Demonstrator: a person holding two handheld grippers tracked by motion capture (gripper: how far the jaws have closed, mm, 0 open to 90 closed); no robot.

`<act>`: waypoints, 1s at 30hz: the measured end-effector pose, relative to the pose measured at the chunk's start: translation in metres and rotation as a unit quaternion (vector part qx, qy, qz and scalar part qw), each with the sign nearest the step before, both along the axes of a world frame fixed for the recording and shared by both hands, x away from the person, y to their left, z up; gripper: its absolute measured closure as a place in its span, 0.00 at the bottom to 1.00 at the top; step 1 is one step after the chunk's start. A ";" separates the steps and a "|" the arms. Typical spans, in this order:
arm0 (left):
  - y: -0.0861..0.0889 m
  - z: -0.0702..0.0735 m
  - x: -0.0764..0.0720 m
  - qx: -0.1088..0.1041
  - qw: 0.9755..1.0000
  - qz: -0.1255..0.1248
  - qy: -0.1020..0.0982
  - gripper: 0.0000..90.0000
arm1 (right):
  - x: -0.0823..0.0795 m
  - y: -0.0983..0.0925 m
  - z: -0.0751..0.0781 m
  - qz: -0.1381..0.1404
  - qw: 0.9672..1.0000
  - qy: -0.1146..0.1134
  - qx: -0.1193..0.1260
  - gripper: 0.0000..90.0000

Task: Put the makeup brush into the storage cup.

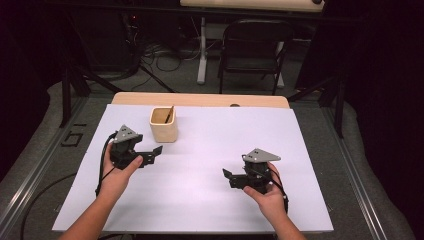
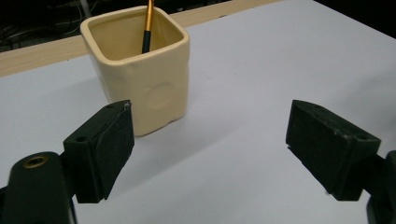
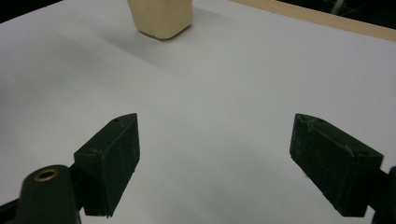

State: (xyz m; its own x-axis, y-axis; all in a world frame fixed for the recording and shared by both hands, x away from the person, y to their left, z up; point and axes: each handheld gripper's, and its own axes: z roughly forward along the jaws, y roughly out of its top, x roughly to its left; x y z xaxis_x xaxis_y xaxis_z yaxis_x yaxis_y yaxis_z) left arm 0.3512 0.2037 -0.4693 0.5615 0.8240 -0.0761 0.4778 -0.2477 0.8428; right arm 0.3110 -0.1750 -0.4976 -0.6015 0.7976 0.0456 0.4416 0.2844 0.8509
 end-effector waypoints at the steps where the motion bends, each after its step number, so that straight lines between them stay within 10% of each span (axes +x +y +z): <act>1: 0.000 -0.001 -0.001 0.000 1.000 0.000 0.000 0.17 | -0.001 -0.002 0.000 -0.001 1.000 0.000 0.000 0.18; 30: 0.007 -0.039 -0.036 -0.008 1.000 0.006 0.001 0.18 | -0.022 -0.046 -0.011 -0.042 0.999 0.007 0.002 0.18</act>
